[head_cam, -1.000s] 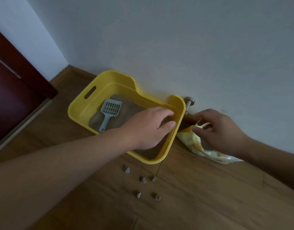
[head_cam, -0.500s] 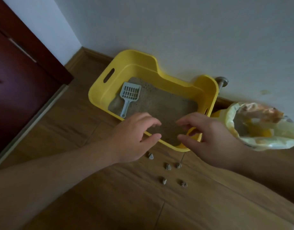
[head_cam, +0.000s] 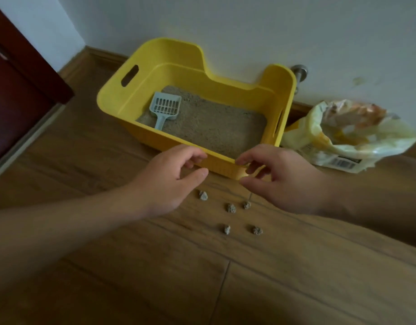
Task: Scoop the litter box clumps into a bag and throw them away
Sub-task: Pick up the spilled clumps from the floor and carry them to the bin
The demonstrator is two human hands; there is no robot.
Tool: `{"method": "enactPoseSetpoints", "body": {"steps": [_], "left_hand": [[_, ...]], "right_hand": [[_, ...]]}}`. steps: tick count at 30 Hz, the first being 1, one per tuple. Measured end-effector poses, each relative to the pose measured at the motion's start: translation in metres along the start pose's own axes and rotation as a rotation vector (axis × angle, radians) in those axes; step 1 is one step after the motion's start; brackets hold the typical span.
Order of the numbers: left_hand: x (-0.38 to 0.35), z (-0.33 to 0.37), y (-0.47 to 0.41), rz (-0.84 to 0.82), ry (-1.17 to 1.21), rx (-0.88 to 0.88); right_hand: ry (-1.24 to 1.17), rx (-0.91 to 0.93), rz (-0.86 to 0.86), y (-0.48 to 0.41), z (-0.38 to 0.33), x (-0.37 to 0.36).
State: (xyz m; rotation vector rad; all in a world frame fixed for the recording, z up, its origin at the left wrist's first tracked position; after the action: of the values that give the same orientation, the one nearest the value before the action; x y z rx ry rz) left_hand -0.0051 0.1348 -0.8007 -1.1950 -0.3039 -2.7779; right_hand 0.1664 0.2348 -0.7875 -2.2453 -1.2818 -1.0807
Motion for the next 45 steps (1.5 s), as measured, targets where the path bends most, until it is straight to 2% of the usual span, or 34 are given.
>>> {"method": "enactPoseSetpoints", "body": {"steps": [7,15,28,31,38,42,45], "left_hand": [[-0.048,-0.003,0.024,-0.148,-0.011,-0.009],[-0.104,-0.007,0.013,-0.237,-0.099,-0.041],[-0.166,-0.045,-0.003,-0.414,-0.155,0.041],[-0.178,-0.046,0.000,-0.451,-0.224,0.013],[-0.182,-0.051,-0.006,-0.438,-0.234,-0.007],[-0.168,-0.056,-0.017,-0.322,-0.132,0.043],[-0.156,-0.058,-0.028,-0.209,-0.085,0.073]], "right_hand": [[0.026,-0.179,-0.054,0.048,0.015,-0.017],[0.078,-0.352,-0.153,0.076,0.061,-0.053],[0.098,-0.385,-0.269,0.056,0.107,-0.126],[0.104,-0.394,-0.281,0.055,0.113,-0.133],[0.122,-0.380,-0.267,0.052,0.118,-0.137],[0.073,-0.416,-0.235,0.049,0.121,-0.127],[-0.008,-0.472,-0.147,0.039,0.126,-0.116]]}}
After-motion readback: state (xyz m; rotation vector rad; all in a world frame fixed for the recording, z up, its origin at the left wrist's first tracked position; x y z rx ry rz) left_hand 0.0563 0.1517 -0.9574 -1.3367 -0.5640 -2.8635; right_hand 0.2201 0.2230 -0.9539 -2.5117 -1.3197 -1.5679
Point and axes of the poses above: each hand's wrist, its own y-axis away from the middle knuckle, its own x-axis out of the back of the hand, z = x × y, the point moved 6 cm from there along -y, towards the middle knuckle, and after that the axes turned 1 degree about -y, right-handed, at the moved point
